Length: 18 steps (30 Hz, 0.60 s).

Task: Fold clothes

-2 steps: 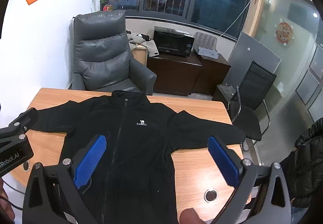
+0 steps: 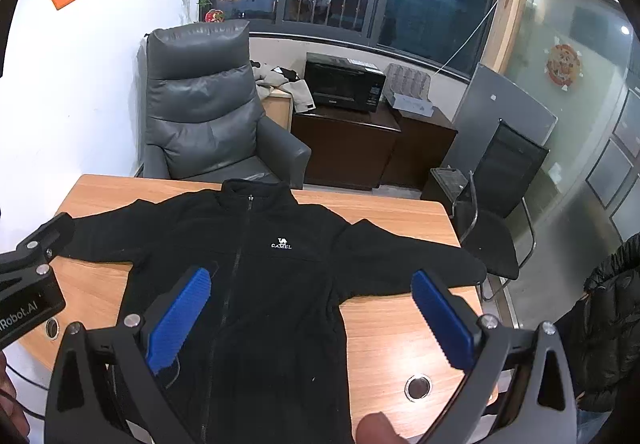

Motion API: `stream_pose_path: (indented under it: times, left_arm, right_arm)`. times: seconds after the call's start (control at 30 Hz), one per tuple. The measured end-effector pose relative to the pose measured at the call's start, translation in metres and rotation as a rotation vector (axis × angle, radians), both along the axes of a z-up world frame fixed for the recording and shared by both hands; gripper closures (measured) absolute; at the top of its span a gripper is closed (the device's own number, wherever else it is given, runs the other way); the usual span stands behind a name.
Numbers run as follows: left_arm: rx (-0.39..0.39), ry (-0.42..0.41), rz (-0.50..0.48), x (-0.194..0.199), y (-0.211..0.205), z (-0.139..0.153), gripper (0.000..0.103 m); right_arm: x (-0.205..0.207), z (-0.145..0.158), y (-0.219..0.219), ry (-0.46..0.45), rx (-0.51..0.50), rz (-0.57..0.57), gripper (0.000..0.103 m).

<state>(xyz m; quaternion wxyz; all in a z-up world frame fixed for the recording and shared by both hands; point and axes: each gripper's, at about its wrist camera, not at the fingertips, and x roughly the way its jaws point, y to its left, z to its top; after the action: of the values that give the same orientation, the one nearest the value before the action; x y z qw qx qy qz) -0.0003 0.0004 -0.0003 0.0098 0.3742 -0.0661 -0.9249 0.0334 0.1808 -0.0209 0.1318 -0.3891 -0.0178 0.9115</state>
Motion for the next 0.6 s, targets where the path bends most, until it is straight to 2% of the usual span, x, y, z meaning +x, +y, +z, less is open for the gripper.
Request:
stream_pose_path:
  times: [0.2,0.37,0.6]
  left_arm:
    - [0.004,-0.008,0.004,-0.005,-0.012,0.002,0.000]
    - [-0.072,-0.004,0.013,-0.001,0.005,0.000,0.000]
    - [-0.075,-0.005,0.014,-0.001,0.008,0.001,0.000]
  right_arm:
    - [0.000,0.002,0.004,0.003,-0.021,0.001,0.000]
    - [0.002,-0.007,-0.002,0.001,-0.021,-0.003,0.000]
    - [0.001,-0.011,0.002,-0.006,-0.026,0.001,0.000]
